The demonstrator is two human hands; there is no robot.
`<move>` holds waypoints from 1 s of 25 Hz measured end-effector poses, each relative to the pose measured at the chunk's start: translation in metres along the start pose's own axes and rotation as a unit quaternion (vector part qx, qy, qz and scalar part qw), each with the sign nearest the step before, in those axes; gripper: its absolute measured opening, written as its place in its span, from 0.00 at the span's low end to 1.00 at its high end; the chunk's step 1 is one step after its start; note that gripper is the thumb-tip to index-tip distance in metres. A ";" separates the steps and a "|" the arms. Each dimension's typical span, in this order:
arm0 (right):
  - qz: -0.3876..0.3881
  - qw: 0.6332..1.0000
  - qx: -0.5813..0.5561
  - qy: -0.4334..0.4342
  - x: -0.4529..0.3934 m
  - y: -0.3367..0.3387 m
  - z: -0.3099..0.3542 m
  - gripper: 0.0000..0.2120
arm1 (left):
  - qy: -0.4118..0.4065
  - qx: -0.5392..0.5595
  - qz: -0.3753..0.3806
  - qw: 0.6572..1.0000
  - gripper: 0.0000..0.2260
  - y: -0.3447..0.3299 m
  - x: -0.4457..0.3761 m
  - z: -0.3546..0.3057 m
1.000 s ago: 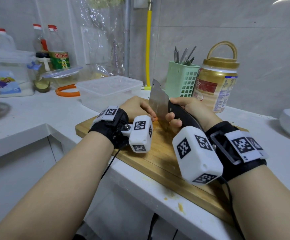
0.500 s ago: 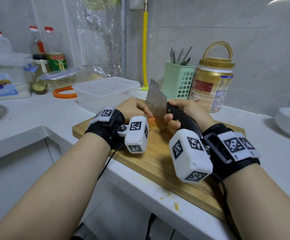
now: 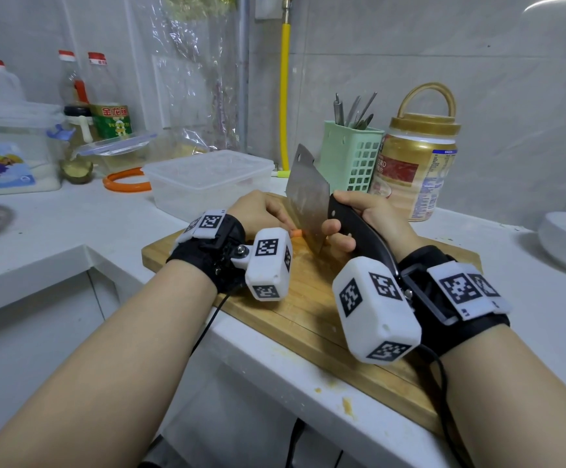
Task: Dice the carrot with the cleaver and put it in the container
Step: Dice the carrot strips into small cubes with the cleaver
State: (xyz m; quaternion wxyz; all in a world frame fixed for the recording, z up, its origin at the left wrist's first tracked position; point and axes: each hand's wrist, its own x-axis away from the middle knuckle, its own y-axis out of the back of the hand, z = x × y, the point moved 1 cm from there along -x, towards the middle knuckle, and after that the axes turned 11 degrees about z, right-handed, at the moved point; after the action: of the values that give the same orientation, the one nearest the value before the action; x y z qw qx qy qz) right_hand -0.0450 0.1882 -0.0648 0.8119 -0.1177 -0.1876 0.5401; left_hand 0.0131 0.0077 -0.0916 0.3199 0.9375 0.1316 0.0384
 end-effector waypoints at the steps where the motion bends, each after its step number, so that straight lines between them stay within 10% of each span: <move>1: 0.001 1.000 0.005 0.000 -0.001 -0.001 -0.001 0.10 | 0.002 -0.003 0.002 1.000 0.05 0.000 -0.001 0.001; 25: -0.018 0.998 0.044 -0.038 -0.002 -0.006 0.003 0.10 | 0.002 -0.007 -0.001 1.000 0.06 0.000 -0.006 0.004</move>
State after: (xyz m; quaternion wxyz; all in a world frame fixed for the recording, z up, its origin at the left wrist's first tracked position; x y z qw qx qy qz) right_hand -0.0423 0.1846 -0.0600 0.8182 -0.0577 -0.1969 0.5370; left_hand 0.0081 0.0042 -0.0944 0.3258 0.9351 0.1332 0.0408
